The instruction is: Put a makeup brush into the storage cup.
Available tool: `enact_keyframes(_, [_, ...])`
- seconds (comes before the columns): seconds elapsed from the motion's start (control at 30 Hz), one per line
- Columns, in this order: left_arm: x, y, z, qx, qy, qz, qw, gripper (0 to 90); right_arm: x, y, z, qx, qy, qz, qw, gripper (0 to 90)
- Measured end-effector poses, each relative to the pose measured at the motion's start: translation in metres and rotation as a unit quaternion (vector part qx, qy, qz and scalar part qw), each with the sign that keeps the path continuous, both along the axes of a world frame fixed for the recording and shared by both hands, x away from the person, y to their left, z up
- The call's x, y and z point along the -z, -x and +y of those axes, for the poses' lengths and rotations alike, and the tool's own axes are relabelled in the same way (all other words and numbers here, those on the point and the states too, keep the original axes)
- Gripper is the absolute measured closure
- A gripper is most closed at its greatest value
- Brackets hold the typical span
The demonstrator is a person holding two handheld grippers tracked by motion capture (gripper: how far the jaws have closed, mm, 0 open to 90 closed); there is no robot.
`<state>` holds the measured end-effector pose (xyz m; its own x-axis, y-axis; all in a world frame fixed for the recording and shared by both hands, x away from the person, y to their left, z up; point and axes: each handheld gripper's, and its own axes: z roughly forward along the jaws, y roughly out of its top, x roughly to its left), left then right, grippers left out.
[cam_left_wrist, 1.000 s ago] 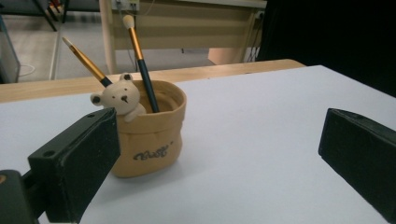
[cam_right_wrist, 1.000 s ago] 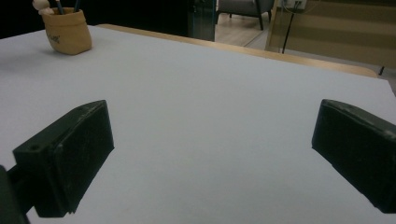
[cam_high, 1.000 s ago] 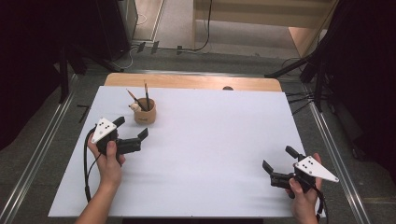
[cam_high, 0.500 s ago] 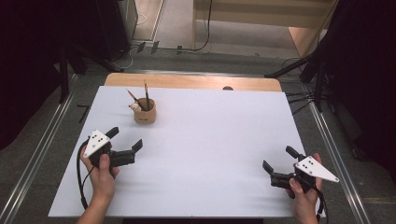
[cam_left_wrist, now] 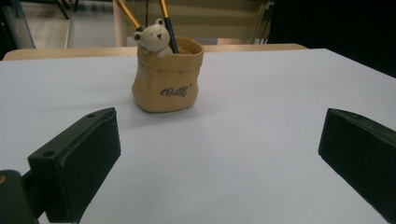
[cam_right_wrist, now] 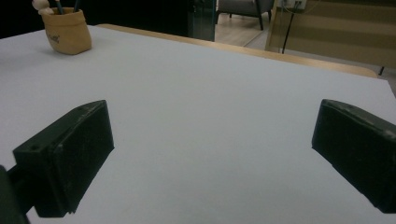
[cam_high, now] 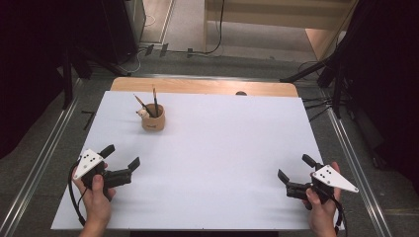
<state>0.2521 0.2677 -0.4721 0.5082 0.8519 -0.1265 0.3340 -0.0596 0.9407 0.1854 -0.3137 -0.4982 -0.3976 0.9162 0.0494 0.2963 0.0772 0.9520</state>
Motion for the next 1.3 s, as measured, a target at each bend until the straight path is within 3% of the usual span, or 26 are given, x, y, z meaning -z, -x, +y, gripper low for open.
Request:
enact_keyframes(0.33, [0.004, 0.016, 0.022, -0.009, -0.004, 0.006, 0.9999, 0.0, 0.0, -0.001, 0.0, 0.0, 0.0, 0.001, 1.0, 0.0])
enact_keyframes(0.57, [0.0, 0.026, 0.027, -0.006, -0.015, -0.003, 0.9999, 0.0, 0.001, 0.002, -0.003, -0.001, -0.002, -0.004, 1.0, 0.0])
enact_keyframes(0.8, [-0.003, 0.034, 0.04, -0.005, -0.007, -0.012, 0.9999, 0.0, 0.002, 0.005, -0.005, 0.004, -0.002, 0.0, 1.0, 0.0])
enact_keyframes(1.07, [-0.001, 0.031, 0.057, -0.016, -0.001, -0.004, 0.9999, 0.0, 0.003, 0.008, -0.007, 0.008, -0.002, 0.001, 1.0, 0.0])
enact_keyframes(1.3, [-0.002, 0.025, 0.05, -0.01, -0.01, -0.008, 0.9999, 0.0, 0.002, 0.014, -0.01, 0.015, -0.001, 0.001, 0.9999, 0.0])
